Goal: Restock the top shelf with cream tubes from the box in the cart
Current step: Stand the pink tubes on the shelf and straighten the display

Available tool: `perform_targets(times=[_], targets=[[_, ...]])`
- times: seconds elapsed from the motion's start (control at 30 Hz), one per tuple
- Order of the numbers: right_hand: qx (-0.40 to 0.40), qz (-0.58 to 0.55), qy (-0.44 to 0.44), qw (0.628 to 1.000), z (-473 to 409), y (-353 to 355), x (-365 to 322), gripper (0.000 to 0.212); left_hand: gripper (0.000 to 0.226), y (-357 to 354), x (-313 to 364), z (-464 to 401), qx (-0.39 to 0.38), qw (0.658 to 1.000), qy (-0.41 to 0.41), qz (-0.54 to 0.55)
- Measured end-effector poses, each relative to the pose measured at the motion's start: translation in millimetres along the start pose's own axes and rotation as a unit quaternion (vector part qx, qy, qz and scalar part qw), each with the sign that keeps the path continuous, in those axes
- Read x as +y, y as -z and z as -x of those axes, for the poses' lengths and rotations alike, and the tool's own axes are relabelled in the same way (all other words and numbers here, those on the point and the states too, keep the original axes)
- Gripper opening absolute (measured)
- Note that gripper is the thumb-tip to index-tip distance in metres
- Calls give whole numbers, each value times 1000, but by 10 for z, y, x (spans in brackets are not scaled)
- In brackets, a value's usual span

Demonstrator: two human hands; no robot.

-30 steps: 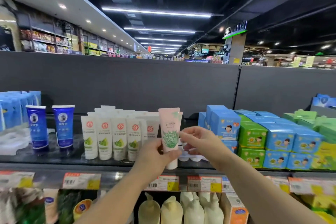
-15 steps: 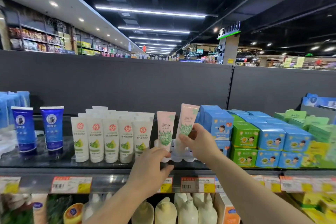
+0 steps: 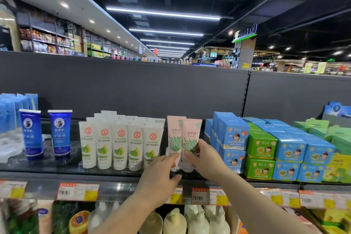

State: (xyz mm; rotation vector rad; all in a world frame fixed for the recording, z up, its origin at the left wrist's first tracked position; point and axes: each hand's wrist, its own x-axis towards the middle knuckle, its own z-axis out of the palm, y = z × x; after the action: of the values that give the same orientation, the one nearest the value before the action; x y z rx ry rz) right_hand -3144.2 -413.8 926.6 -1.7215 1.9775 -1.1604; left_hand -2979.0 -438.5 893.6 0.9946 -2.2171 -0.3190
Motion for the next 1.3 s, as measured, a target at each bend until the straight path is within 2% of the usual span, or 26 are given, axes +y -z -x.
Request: perform_targets(times=[0.3, 0.53, 0.8, 1.0, 1.13, 1.23, 1.3], targets=[[-9, -5, -6, 1000, 0, 4, 38, 34, 49, -40, -40, 9, 21, 999, -21, -14], [-2, -5, -9, 1000, 46, -9, 34, 35, 27, -5, -41, -27, 0, 999, -37, -20], [6, -15, -18, 1000, 48, 12, 44, 39, 23, 110, 63, -39, -33, 998, -24, -47], [120, -72, -15, 990, 257, 74, -105, 46, 31, 401, 82, 62, -8, 999, -33, -35], [180, -61, -50, 981, 596, -18, -324, 33, 28, 701, 17, 299, -12, 999, -27, -41], [171, -23, -49, 984, 901, -301, -672, 19, 31, 1014, -187, 589, -27, 998, -21, -47], [117, 23, -27, 992, 1067, -651, -994, 22, 37, 1290, -435, 849, -45, 997, 14, -65]])
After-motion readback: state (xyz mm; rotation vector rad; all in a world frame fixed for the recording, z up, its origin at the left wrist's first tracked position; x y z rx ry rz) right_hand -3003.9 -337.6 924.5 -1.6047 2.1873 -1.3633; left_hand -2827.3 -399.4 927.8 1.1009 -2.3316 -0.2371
